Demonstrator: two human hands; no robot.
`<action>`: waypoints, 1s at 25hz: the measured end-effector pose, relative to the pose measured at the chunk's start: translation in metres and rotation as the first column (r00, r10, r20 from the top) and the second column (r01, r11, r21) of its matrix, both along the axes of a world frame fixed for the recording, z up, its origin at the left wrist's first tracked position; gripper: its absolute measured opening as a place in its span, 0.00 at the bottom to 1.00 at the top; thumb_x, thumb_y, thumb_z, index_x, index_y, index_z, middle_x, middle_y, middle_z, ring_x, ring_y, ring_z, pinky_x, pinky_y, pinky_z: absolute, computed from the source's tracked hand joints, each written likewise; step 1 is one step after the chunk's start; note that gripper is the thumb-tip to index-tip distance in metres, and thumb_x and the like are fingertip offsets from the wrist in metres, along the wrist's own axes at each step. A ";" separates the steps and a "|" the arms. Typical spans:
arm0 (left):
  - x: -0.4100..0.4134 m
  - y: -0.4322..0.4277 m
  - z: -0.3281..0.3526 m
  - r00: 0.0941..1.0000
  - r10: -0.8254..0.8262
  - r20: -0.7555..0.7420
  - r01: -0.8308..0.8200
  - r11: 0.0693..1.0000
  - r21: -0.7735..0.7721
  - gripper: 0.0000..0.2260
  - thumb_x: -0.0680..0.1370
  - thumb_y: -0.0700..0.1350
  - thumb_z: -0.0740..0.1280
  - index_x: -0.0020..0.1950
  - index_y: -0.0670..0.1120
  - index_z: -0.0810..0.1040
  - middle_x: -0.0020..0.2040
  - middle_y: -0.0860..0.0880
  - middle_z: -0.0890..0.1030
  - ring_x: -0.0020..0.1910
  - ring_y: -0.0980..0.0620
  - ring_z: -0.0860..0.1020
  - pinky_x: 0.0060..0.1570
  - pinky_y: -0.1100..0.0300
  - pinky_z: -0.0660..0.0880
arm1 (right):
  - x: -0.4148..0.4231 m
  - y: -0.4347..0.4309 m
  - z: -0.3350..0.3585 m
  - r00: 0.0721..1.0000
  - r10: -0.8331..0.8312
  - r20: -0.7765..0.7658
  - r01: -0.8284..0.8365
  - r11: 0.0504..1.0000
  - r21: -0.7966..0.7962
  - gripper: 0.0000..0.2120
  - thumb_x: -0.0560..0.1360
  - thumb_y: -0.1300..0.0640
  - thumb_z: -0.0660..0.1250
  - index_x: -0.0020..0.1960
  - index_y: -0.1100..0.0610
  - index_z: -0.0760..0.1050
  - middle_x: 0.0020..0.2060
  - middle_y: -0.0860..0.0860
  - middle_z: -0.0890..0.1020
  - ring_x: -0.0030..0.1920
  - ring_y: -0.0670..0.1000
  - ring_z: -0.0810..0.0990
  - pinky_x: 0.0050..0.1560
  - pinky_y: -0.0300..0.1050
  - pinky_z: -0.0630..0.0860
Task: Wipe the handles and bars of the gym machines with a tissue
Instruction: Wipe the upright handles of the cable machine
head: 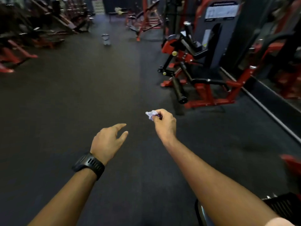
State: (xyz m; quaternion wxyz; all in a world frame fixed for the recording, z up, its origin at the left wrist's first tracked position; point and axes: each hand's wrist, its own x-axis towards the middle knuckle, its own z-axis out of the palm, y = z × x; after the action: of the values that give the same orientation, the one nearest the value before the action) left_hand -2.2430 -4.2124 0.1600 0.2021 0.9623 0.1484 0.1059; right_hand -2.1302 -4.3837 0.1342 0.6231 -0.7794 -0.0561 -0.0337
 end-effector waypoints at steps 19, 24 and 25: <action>0.497 -0.182 0.045 0.469 -0.838 0.281 0.883 0.458 -0.108 0.14 0.77 0.55 0.67 0.61 0.56 0.81 0.50 0.53 0.85 0.50 0.51 0.82 0.54 0.51 0.78 | 0.260 -0.163 0.026 0.357 -0.920 0.165 0.934 0.352 -0.059 0.05 0.74 0.58 0.72 0.42 0.49 0.80 0.40 0.45 0.83 0.41 0.44 0.80 0.40 0.28 0.69; 0.600 -0.257 0.044 0.390 -0.859 0.332 0.920 0.382 -0.091 0.14 0.77 0.55 0.68 0.62 0.56 0.81 0.48 0.53 0.85 0.48 0.54 0.82 0.53 0.51 0.79 | 0.350 -0.221 0.029 0.299 -0.941 0.158 0.953 0.302 -0.007 0.07 0.73 0.61 0.72 0.43 0.49 0.81 0.35 0.39 0.82 0.38 0.36 0.80 0.39 0.28 0.70; 0.620 -0.276 0.043 0.382 -0.860 0.338 0.923 0.377 -0.083 0.14 0.77 0.55 0.68 0.62 0.56 0.81 0.48 0.53 0.85 0.48 0.53 0.82 0.53 0.51 0.78 | 0.372 -0.237 0.029 0.304 -0.938 0.165 0.952 0.307 -0.007 0.08 0.74 0.62 0.71 0.43 0.49 0.80 0.35 0.39 0.81 0.37 0.34 0.79 0.39 0.26 0.69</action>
State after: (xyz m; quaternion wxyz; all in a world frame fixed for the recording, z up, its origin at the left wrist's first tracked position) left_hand -1.6230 -4.4888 0.2030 0.3661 0.8316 -0.4111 0.0733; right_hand -1.7582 -4.6205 0.1631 0.4384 -0.6908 0.3700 -0.4401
